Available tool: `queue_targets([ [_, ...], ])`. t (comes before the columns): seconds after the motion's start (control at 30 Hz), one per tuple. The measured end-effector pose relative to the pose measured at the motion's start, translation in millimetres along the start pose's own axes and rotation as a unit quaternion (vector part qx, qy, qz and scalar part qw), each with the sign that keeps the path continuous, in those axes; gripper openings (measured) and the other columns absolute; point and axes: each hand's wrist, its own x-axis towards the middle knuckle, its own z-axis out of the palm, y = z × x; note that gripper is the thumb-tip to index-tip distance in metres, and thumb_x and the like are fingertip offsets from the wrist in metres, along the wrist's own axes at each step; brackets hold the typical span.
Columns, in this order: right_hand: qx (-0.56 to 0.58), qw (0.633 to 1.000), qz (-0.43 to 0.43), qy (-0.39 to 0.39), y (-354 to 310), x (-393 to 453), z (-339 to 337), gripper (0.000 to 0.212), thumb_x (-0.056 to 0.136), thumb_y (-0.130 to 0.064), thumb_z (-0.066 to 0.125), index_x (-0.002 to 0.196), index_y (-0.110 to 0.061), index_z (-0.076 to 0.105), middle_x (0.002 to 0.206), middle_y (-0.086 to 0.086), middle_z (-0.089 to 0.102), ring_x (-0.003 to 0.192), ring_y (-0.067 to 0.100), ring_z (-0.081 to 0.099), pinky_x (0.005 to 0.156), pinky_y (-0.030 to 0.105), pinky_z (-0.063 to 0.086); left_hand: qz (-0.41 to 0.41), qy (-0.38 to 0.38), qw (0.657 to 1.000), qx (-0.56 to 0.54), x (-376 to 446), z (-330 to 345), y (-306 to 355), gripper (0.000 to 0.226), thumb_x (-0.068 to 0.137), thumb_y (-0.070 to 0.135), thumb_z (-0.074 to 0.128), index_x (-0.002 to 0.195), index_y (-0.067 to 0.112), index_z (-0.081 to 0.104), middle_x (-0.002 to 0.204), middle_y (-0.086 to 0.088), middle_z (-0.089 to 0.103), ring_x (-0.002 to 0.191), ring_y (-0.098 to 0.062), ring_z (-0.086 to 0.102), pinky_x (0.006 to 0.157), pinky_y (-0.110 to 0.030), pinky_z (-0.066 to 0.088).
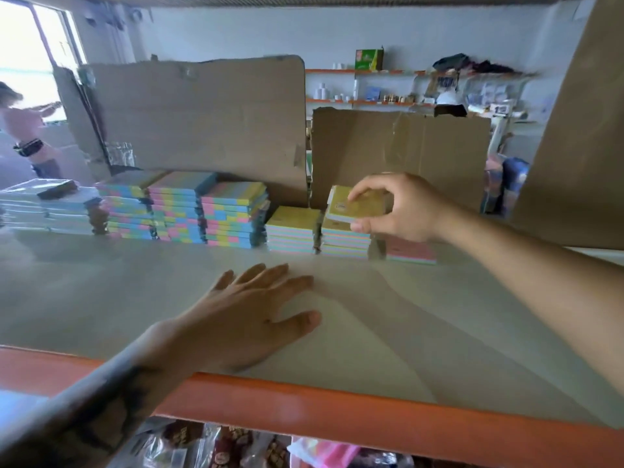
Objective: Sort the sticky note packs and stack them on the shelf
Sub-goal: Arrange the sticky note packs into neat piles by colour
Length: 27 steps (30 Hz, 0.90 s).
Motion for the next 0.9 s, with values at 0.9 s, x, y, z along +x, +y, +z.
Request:
queue_targets([
  [0.9,-0.008,0.998,0.018,-0.061,19.2,-39.9,-0.8,0.081,0.076,-0.066,0.073,0.149,-0.057,0.038,0.162,-0.008,0.036,0.151,0.013,0.029,0.125,0.039,0.023,0.013,0.026,1.0,0.01,1.6,-10.4,41.4,0.076,0.086,0.084,0.02,0.155,0.052,0.019,0.167,0.019,0.017,0.153,-0.007,0.013,0.126,-0.047,0.011],
])
